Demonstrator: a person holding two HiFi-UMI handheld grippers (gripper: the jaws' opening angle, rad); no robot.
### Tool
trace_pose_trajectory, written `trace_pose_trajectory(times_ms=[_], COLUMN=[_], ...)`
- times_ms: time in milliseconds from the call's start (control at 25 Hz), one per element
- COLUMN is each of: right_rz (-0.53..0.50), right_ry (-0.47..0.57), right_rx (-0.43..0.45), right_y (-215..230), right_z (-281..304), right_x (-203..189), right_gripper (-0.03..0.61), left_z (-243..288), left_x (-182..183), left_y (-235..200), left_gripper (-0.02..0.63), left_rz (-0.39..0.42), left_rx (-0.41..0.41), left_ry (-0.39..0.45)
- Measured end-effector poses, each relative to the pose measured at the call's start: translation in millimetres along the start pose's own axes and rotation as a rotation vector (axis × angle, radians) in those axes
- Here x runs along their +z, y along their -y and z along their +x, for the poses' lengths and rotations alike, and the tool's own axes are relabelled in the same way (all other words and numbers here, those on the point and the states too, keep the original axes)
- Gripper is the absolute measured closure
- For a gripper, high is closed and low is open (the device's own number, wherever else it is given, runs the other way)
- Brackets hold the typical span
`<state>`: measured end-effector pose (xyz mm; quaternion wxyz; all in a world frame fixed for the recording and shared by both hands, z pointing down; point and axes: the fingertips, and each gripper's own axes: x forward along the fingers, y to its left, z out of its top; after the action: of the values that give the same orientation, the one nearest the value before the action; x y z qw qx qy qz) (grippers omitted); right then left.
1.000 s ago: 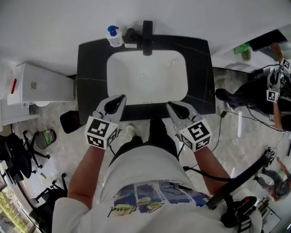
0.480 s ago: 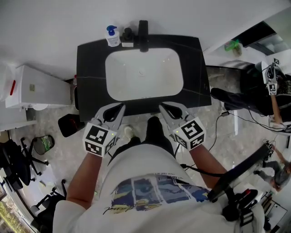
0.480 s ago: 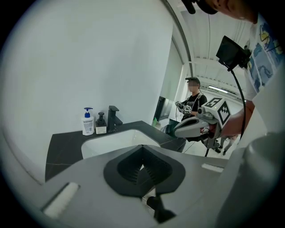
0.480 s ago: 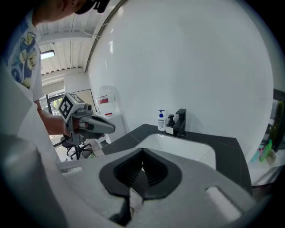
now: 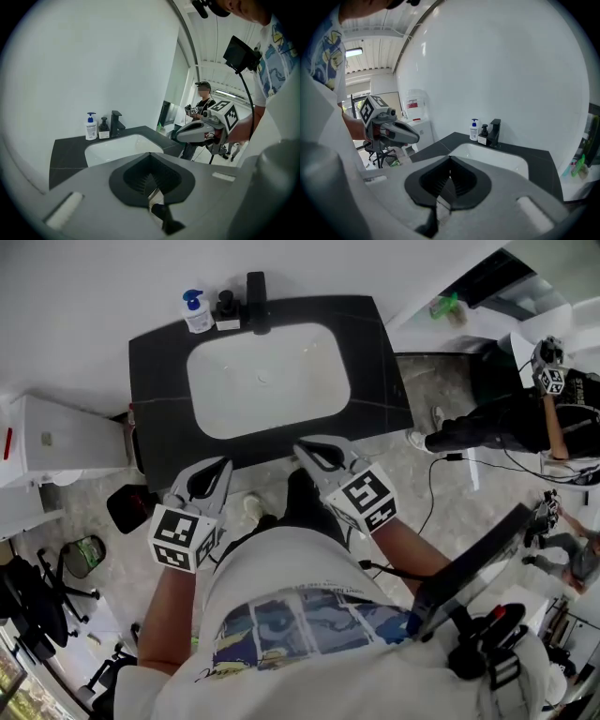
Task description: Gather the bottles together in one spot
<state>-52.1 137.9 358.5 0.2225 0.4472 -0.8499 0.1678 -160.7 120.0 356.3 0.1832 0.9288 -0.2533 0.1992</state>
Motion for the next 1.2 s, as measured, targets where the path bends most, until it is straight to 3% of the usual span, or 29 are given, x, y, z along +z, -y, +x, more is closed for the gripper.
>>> trace_pose_trajectory(times_ms=[1200], right_rz=[-0.063], right_ry=[0.034], right_rx=[0.028], right_y=[-20.7], right_z=[0.7], right_x=[15.7], right_gripper=[0.578], left_z=[-8.7], left_x=[10.2], left_y=[19.9], left_gripper=[0.612], left_rz=[-0.014], left_rx=[-0.062], left_ry=[0.038])
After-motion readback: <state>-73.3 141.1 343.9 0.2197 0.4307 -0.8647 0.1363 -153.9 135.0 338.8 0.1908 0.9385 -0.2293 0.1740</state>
